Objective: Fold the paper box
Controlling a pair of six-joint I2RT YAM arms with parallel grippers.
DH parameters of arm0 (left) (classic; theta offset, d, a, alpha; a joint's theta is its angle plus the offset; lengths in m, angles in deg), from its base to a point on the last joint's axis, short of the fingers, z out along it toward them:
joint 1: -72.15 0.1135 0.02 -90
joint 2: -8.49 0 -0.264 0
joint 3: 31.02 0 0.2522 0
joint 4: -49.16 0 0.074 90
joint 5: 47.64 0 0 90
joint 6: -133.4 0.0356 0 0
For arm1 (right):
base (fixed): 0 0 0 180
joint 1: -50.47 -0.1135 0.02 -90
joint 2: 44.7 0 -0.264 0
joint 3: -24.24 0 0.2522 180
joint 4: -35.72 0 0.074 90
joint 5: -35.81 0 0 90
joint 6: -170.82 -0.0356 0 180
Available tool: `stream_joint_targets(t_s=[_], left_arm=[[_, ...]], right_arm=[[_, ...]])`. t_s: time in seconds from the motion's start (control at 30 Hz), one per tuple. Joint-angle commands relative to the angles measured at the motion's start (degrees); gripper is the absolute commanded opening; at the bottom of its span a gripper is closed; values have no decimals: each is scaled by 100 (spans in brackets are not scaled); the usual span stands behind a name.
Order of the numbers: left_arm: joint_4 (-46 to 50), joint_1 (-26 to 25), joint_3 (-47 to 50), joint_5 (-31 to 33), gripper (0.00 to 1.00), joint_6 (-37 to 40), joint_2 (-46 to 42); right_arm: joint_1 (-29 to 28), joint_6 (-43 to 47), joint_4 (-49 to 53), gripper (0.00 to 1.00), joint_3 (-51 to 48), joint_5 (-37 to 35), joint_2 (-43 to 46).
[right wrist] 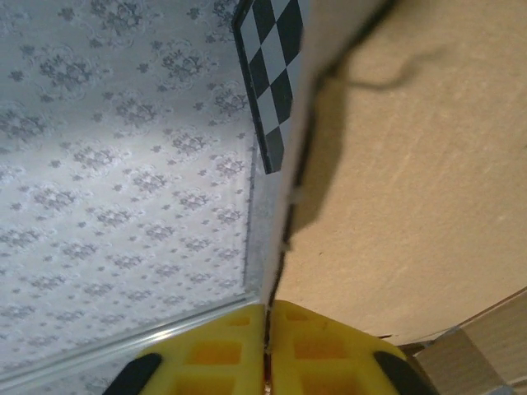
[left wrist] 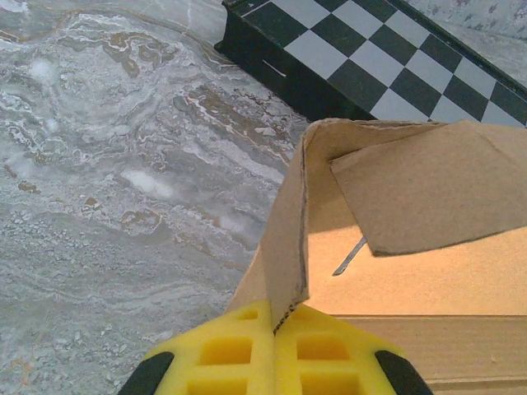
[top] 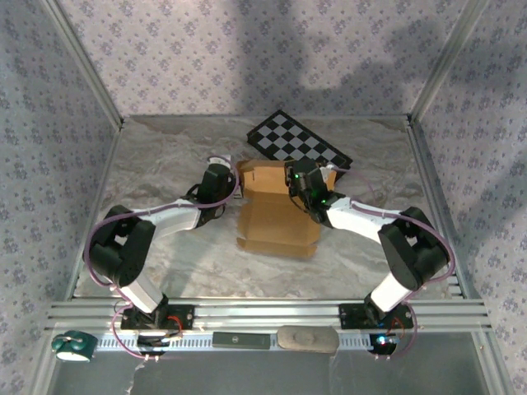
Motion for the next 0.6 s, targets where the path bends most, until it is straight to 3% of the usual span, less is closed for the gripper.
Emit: stream_joint_targets(t_s=[0.0,0.07,0.33,0.43,0.57], left_arm=[[32,-39,-26,34,0,68,-242],[124,-38,-2,63,5,35,-333],[1359,-14,150,411,48,-438,-1508],[1731,130,222,293,42,-787,-1983],[2096,391,-83,-527,12,-1363,-1978]], right_arm=[[-41,25,32,1,77,-117,24],[-69,67,141,0,22,-191,91],[-123,132,36,0,-353,-340,356],[-123,179,-13,0,-364,-304,396],[-119,247,-25,0,-396,-278,486]])
